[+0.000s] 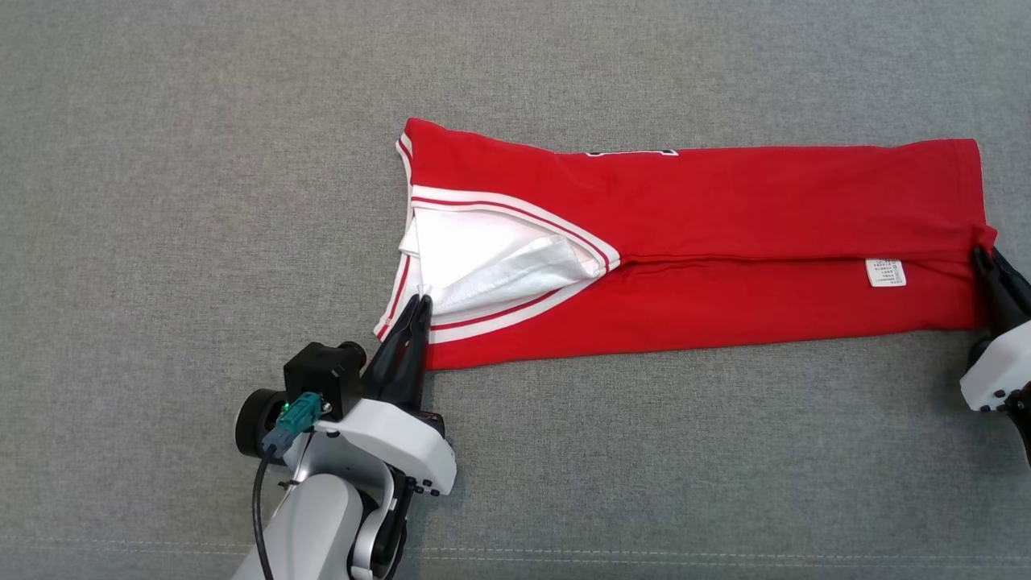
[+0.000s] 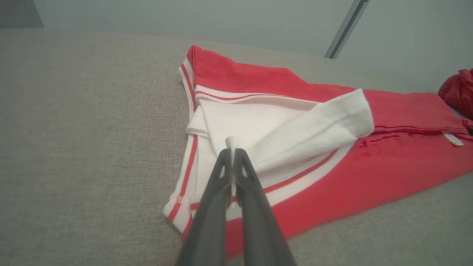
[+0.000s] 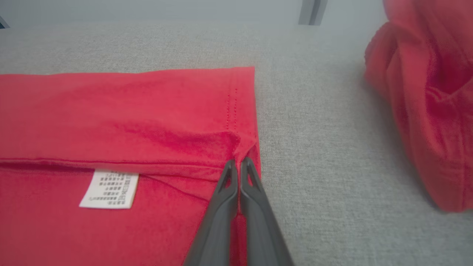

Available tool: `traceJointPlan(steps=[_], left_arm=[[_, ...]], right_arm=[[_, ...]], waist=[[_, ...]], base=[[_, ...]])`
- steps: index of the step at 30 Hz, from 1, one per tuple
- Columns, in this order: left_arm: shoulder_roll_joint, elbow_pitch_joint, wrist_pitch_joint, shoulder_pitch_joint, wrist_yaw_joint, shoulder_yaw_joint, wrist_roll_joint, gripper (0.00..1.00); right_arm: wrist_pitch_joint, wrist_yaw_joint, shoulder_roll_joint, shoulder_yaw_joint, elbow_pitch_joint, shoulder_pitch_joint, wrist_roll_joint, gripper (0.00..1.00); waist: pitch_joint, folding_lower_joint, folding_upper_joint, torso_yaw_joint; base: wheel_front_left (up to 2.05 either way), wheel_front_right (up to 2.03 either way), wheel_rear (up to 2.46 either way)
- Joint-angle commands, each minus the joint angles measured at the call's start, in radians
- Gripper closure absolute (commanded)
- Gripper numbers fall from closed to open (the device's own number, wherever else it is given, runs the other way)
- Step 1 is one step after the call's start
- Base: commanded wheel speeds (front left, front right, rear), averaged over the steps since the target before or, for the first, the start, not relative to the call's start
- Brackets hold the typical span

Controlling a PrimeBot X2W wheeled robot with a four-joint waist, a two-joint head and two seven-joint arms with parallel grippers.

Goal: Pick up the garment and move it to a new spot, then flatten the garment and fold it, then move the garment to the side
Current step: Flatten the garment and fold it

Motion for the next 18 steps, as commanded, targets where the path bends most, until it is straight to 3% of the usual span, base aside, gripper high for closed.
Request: traceJointPlan(steps=[1,7,8,9,10,11,12,13,14,16,18], left_arm=[[0.006,0.001,-0.002,-0.002,0.010,0.025,0.002,1.00],[0.006,0.060,-0.012,-0.010,0.001,0.015,0.001,1.00],[0.005,0.070,-0.019,-0.013,0.001,0.016,-0.001,1.00],[0.004,0.079,-0.024,-0.015,0.001,0.016,-0.003,0.91],[0.002,0.085,-0.029,-0.018,0.001,0.016,-0.007,0.73],[0.000,0.090,-0.034,-0.020,0.001,0.015,-0.011,0.56],[-0.001,0.096,-0.038,-0.021,0.001,0.014,-0.013,0.24],[-0.003,0.101,-0.043,-0.021,0.001,0.014,-0.016,0.05],[-0.003,0.106,-0.048,-0.021,0.003,0.014,-0.018,0.00],[-0.005,0.119,-0.057,-0.019,0.007,0.015,-0.020,0.00],[-0.005,0.128,-0.070,-0.015,0.018,0.018,-0.016,0.00]], right_arm=[[-0.013,0.001,-0.015,0.010,0.003,0.022,-0.012,1.00],[-0.013,0.001,0.001,0.012,0.012,0.022,-0.009,1.00],[-0.013,0.001,0.004,0.010,0.012,0.022,-0.008,0.89],[-0.013,0.001,0.006,0.009,0.011,0.022,-0.011,0.82],[-0.013,0.001,0.009,0.004,0.006,0.021,-0.013,0.69],[-0.013,0.001,0.012,-0.002,0.002,0.023,-0.015,0.63],[-0.013,0.001,0.015,-0.006,0.000,0.026,-0.018,0.55],[-0.013,0.001,0.020,-0.008,0.000,0.030,-0.019,0.51],[-0.013,0.001,0.025,-0.011,-0.002,0.033,-0.020,0.37],[-0.013,0.001,0.030,-0.016,-0.001,0.039,-0.026,0.00],[-0.013,0.001,0.035,-0.030,0.001,0.044,-0.033,0.00]], waist=[[-0.006,0.0000,0.0000,0.000],[-0.015,0.0000,0.0000,0.000],[-0.017,0.0000,0.0000,-0.001],[-0.021,0.0000,0.0000,-0.002],[-0.024,0.0000,0.0000,-0.003],[-0.028,0.0000,0.0000,-0.004],[-0.034,0.0000,0.0000,-0.005],[-0.040,0.0000,0.0000,-0.007],[-0.048,0.0000,0.0000,-0.008],[-0.063,0.0000,0.0000,-0.012],[-0.079,0.0000,0.0000,-0.015]], base=[[0.00,0.00,0.00],[0.00,0.00,0.00],[0.00,0.00,0.00],[0.00,0.00,0.00],[0.00,0.00,0.00],[0.00,0.00,0.00],[0.00,0.00,0.00],[0.00,0.00,0.00],[0.00,0.00,0.00],[0.00,0.00,0.00],[0.00,0.00,0.00]])
